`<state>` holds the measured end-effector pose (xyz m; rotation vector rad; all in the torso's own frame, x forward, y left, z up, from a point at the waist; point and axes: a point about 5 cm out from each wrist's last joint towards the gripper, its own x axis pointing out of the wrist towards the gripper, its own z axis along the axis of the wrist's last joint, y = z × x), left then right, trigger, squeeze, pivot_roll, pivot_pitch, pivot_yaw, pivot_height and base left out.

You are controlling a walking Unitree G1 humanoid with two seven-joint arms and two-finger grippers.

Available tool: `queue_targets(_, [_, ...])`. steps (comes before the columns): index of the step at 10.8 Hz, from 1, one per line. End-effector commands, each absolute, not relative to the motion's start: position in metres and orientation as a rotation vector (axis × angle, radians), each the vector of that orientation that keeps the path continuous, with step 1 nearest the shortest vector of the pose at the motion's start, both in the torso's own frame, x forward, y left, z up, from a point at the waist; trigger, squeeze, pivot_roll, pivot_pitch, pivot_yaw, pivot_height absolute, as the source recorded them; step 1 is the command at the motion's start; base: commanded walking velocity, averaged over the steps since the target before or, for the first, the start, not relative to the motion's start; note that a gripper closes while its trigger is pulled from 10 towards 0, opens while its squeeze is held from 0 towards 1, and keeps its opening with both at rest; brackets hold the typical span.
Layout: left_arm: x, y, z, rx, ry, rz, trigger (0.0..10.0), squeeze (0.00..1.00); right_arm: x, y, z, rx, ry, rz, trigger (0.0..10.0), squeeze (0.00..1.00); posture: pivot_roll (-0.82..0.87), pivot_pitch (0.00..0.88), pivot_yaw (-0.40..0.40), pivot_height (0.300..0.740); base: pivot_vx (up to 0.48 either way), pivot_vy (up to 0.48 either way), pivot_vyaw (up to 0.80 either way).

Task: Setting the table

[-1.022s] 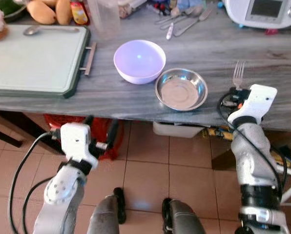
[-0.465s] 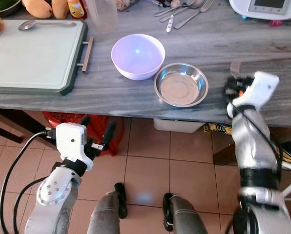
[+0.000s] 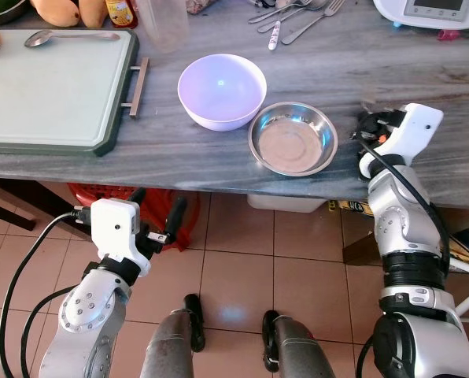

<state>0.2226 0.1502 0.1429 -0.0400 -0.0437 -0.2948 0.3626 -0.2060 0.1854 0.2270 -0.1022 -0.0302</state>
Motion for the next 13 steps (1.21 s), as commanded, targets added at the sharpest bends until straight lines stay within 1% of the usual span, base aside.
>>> queue_targets(1, [0.22,0.149,0.142,-0.034,-0.033,-0.301,10.0,0.0,0.357,-0.199,0.146,0.243,0.063,-0.018,10.0,0.0,0.05,0.341,0.036,0.74,0.0,0.0,0.0])
queue_targets(3, [0.22,0.147,0.142,-0.037,-0.034,-0.301,10.0,0.0,0.353,-0.194,0.14,0.243,0.11,0.015,10.0,0.0,0.04,0.336,0.031,0.74,0.0,0.0,0.0])
queue_targets(4, [0.22,0.147,0.141,-0.038,-0.034,-0.3,10.0,0.0,0.347,-0.197,0.134,0.201,0.139,-0.004,10.0,0.0,0.04,0.332,0.026,0.74,0.0,0.0,0.0])
queue_targets(6, [0.221,0.146,0.141,-0.04,-0.036,-0.302,10.0,0.0,0.341,-0.199,0.129,0.206,0.161,-0.008,10.0,0.0,0.03,0.333,0.026,0.74,0.0,0.0,0.0])
queue_targets(9, [0.222,0.145,0.14,-0.038,-0.031,-0.305,10.0,0.0,0.329,-0.209,0.123,0.189,0.198,-0.026,10.0,0.0,0.03,0.331,0.026,0.74,0.0,0.0,0.0])
queue_targets(13, [0.222,0.145,0.14,-0.039,-0.029,-0.303,10.0,0.0,0.325,-0.22,0.122,0.168,0.217,-0.066,10.0,0.0,0.03,0.334,0.024,0.74,0.0,0.0,0.0])
